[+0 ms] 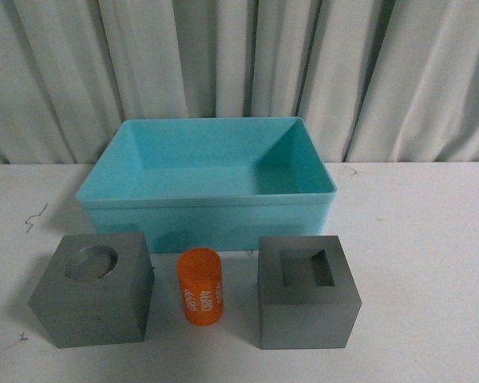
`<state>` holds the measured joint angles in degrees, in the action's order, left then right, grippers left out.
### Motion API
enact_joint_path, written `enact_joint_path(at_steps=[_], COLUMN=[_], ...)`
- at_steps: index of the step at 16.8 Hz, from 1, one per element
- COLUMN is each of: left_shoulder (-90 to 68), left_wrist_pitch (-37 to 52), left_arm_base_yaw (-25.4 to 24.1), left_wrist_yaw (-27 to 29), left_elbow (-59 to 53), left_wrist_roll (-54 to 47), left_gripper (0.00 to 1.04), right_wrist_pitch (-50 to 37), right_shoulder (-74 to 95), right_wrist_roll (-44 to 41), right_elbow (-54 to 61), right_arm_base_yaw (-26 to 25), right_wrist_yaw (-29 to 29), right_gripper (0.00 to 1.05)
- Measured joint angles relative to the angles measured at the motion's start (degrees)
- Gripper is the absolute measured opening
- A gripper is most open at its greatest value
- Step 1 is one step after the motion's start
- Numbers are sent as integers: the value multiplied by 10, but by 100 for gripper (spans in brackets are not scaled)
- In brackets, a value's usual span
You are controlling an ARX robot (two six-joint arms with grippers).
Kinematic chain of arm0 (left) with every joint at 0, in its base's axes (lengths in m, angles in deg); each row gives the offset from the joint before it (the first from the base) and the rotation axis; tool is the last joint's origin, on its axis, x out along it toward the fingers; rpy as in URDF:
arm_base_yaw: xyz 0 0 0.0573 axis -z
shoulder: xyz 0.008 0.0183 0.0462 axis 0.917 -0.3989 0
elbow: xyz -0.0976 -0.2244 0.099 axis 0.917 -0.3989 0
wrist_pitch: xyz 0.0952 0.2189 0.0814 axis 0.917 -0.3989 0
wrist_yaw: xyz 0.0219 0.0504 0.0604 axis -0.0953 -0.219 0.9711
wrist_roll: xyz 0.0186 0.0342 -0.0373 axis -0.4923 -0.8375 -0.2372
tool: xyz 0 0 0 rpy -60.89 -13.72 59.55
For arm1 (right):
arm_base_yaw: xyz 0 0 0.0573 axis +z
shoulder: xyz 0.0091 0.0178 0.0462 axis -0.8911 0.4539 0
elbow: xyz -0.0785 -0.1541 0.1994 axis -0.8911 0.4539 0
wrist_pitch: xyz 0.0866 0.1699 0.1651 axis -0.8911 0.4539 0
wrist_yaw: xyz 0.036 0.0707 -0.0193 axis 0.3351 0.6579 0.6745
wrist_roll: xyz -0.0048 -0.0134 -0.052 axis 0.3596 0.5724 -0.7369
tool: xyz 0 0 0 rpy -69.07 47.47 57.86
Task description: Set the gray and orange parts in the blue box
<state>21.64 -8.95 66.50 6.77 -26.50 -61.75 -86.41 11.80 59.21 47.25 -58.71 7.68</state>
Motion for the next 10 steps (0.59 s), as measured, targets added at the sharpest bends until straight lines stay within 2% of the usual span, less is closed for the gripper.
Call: enact_joint_path(at_steps=[1,2,4,5,7,10], left_shoulder=[0,0,0,0,0,0], left_wrist_pitch=[0,0,0,0,0,0], left_arm_base_yaw=[0,0,0,0,0,0], left_wrist_yaw=[0,0,0,0,0,0], left_elbow=[0,0,0,0,0,0], left_wrist_roll=[0,0,0,0,0,0], left_gripper=[98,98,98,98,98,98], right_wrist_pitch=[-23,-49,-51,-38,-20,-13], right_shoulder=[76,194,244,304,375,407], right_wrist_roll=[12,51,75,115,185,200], right_elbow=[-15,-48,-67,-95,-122,-153], right_arm_base_yaw=[35,98,128,161,171,172], right_wrist_yaw=[-9,-35,-43,-60,-70,-72], right_gripper=[98,98,98,98,98,98])
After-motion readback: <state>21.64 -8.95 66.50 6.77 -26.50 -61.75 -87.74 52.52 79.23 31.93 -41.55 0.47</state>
